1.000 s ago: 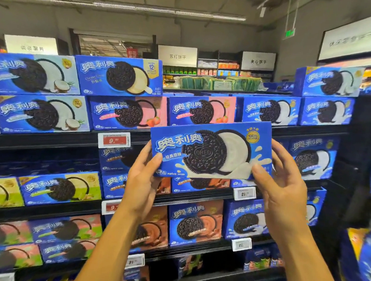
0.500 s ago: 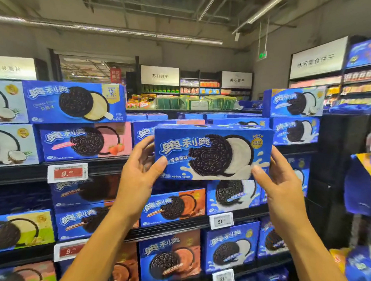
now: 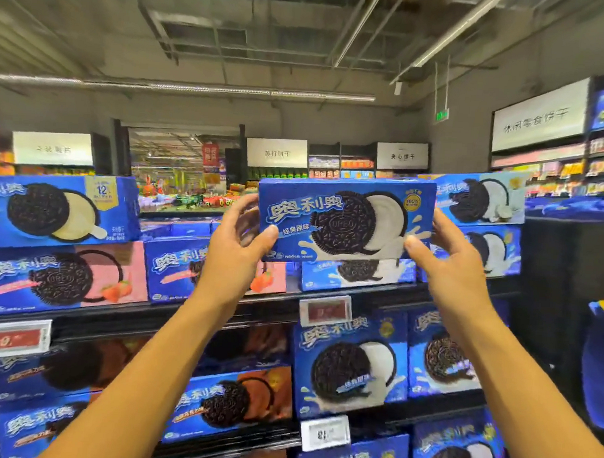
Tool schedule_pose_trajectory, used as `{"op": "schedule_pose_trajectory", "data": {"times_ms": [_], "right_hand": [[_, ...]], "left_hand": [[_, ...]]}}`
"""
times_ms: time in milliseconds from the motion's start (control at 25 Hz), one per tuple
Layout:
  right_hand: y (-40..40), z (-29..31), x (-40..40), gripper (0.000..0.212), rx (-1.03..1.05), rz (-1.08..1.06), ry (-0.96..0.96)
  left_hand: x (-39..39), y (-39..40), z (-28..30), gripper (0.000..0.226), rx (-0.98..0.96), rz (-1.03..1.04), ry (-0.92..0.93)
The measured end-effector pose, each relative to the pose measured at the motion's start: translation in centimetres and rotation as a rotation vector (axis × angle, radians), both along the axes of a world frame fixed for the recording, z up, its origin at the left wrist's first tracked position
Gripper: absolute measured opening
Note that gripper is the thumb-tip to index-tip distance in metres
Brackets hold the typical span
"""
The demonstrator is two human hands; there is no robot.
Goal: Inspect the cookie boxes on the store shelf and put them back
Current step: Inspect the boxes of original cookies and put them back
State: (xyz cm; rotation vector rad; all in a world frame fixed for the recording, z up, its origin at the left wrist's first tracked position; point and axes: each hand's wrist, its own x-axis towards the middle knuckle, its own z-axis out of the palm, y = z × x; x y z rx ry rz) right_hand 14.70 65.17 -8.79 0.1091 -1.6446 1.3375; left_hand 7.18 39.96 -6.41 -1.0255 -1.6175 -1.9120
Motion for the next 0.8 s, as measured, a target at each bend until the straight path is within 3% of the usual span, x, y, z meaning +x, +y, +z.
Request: {"op": "schedule_pose_trajectory", "data": {"times_ms": [360, 680, 800], "right_hand": [[6.2, 5.6, -6.1, 0.025, 0.282, -0.068, -0.059], [8.0, 5.0, -8.5, 0.018, 0.446, -0.328, -0.177], [7.9, 4.8, -8.7, 0.024, 0.491, -0.378, -0.153]], "left_hand": [[-4.3, 6.3, 4.6, 0.039, -0.057, 0.141, -0.036], [-7.1, 7.5, 4.6, 0.039, -0.192, 0.254, -0.116], [-7.6, 7.4, 4.9, 0.039, -0.234, 0.287, -0.157]]}}
